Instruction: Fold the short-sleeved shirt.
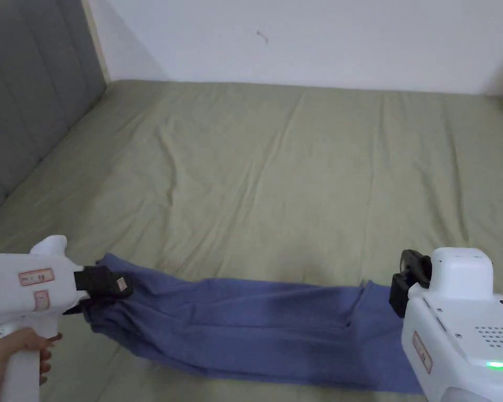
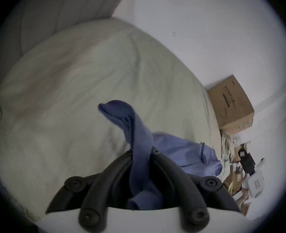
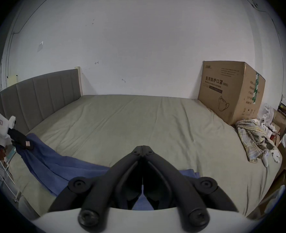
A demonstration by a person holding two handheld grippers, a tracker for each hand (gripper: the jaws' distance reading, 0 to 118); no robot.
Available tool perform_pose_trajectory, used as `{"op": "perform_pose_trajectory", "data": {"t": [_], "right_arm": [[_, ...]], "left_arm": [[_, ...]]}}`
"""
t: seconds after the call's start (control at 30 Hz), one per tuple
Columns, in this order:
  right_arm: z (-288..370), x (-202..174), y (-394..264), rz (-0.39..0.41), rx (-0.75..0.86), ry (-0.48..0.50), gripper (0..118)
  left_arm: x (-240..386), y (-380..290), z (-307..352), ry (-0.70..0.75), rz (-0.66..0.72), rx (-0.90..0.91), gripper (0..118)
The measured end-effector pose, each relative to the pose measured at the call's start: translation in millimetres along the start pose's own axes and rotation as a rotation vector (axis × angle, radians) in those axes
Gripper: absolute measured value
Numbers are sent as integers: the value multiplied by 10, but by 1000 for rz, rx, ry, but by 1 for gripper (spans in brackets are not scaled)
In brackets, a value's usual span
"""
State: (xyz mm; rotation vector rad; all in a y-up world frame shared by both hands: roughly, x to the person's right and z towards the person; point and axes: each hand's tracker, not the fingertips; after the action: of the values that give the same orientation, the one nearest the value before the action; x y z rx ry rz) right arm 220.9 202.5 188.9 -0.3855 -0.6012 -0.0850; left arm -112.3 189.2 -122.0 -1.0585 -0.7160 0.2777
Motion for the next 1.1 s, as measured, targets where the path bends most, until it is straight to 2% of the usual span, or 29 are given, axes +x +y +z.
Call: {"op": "perform_pose_trajectory", "data": {"t": [0.17, 0.37, 0.5, 0.53, 0.57, 0.6, 0.67, 0.7, 0.8, 0.9, 1.0, 1.03, 1.07, 1.1], "right_arm": [[67, 206, 36, -40, 30, -1, 1], [146, 465, 89, -46, 78, -20, 1], [144, 601, 83, -83, 79, -23, 1], [138, 636, 78, -88, 77, -21, 1], [133, 647, 68, -86, 77, -27, 1], [130, 660, 58, -83, 75, -28, 1], [115, 691, 36, -83, 69, -24, 1], [108, 700, 24, -83, 65, -21, 1], [85, 715, -10, -82, 54, -17, 1], [83, 714, -18, -79, 57, -17, 1], [88, 703, 1, -69, 68, -15, 1], [93, 701, 12, -67, 72, -11, 1], [101, 696, 25, -66, 75, -10, 1], [105, 691, 31, -66, 77, -8, 1]], "left_arm": [[992, -35, -48, -4, -230, 8, 9], [1813, -422, -592, -41, -443, -120, 9], [2027, -723, -1007, -72, -471, -180, 11], [2065, -793, -1111, -86, -502, -203, 16], [2089, -836, -1188, -84, -504, -214, 28], [2106, -883, -1259, -85, -496, -222, 52], [2150, -967, -1353, -123, -478, -264, 83], [2164, -992, -1387, -154, -469, -296, 83], [2248, -1024, -1392, -160, -495, -330, 95], [2279, -915, -1252, -134, -521, -270, 95], [2153, -710, -1069, -159, -422, -198, 93], [2108, -650, -1010, -160, -393, -173, 83], [2046, -607, -964, -147, -378, -145, 62], [2000, -581, -941, -131, -377, -138, 17]]}}
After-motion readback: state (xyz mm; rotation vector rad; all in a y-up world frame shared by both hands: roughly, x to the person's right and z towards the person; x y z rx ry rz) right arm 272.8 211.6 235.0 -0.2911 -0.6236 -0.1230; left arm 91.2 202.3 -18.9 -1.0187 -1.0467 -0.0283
